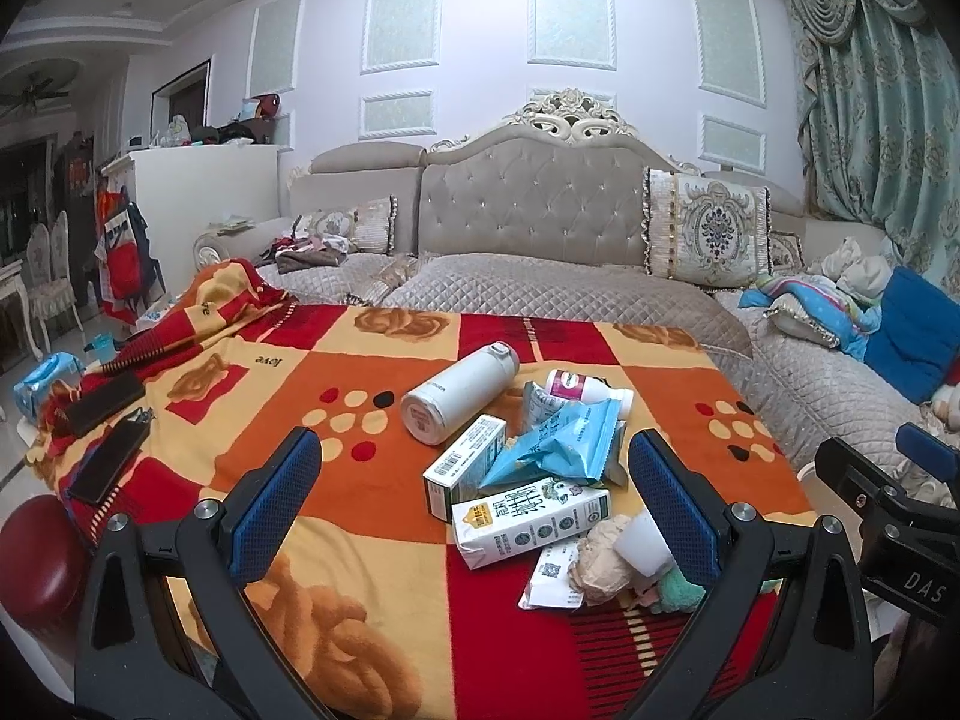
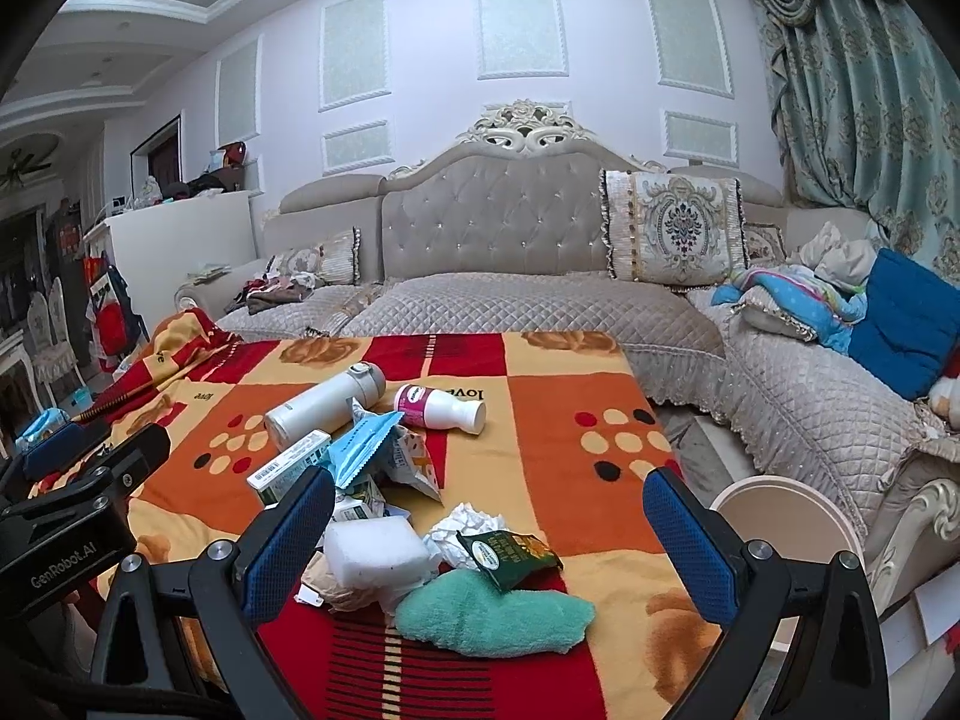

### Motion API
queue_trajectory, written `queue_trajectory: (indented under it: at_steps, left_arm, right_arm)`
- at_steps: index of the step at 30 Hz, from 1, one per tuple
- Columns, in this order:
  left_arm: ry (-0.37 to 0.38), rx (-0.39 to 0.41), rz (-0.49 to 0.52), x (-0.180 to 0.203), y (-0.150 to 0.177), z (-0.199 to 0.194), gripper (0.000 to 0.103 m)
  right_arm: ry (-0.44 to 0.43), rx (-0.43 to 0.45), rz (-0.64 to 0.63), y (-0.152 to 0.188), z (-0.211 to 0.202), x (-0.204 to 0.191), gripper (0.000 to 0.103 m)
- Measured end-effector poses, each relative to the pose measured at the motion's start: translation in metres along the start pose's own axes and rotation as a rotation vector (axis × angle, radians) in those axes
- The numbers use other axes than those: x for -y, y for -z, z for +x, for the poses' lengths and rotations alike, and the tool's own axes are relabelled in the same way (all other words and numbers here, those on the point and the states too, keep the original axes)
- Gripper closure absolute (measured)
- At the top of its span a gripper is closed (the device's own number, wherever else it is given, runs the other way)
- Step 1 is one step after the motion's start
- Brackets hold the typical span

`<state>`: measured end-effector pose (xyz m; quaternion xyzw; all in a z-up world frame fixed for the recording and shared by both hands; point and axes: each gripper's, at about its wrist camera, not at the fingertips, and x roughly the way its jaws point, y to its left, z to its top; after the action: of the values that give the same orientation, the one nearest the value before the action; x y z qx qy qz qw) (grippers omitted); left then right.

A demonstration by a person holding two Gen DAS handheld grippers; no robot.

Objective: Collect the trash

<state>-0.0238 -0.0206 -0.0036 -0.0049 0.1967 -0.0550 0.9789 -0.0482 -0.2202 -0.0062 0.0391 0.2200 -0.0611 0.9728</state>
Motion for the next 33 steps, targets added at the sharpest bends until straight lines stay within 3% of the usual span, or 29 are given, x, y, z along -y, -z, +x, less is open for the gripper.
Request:
queue_trajectory:
  at_steps: [33]
  left_arm:
    - [0.035, -0.036, 0.013, 0.0094, 0.005, 0.0048, 0.001]
  right_arm:
    - [-0.004, -0.017, 0.013, 0.004, 0.0019, 0.0075, 0.001]
